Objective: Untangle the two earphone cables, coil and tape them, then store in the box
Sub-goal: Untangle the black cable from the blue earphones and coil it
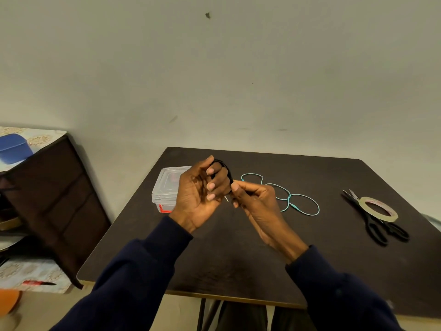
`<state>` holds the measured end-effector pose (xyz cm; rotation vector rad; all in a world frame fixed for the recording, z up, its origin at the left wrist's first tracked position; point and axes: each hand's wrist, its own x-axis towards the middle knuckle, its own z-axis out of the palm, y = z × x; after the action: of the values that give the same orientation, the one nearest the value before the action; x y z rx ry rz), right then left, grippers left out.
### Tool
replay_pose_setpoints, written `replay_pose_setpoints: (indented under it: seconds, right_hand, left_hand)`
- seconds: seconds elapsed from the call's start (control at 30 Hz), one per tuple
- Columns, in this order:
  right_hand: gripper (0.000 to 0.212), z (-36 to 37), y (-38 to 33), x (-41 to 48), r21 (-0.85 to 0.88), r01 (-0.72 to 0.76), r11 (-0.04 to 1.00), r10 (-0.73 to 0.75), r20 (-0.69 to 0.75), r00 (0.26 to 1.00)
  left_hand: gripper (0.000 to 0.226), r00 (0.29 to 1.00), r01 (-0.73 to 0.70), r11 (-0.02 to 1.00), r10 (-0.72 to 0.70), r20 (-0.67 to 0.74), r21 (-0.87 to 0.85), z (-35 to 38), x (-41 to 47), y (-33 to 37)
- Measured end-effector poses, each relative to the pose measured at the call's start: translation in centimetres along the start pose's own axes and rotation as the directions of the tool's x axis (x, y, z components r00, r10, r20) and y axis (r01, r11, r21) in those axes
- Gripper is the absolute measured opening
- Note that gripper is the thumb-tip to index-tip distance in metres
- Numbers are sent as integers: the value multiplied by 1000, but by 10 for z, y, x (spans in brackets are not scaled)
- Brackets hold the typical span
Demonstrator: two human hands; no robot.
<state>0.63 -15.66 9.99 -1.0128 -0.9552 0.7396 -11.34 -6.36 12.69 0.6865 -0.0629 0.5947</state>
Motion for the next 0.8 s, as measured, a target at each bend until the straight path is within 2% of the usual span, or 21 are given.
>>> replay_pose_setpoints:
  seconds: [0.27,0.33,0.47,0.57,0.6,0.7,0.73,0.8]
  right_hand:
    - [24,-10,-1,1,-55,-1,998,-1,-38,999]
    - [16,-11,-1,-1,-78,17,997,-21,-45,999]
    - [13,-7,-2,-2,-121,38,992,-52,-117,992]
    - [14,-15,-7,1,-198,93,976,-133,-197,971]
    - [15,-19,-9,2,-243,112,964,-161,-192,968]
    - [20,-24,-12,1,-331,143,933,-188,-109,976]
    - [20,-24,-11,2,-321,130,938,-171,-105,980]
    - [15,-24,-8,1,-257,77,963,-112,-122,986]
  left_hand:
    - [35,997,61,989,-53,-60,137,4,0,2]
    - [37,995,86,970,-71,-72,228,6,-1,4]
    - [38,998,69,873,-58,-38,482,12,2,5]
    - [43,996,39,731,24,-83,682,11,3,6]
    - [44,995,40,721,36,-94,691,9,2,7]
    - [39,994,80,845,-25,-111,529,7,0,4]
    - [40,992,86,843,-22,-126,531,8,2,3]
    - [43,984,76,733,53,-168,676,15,5,0]
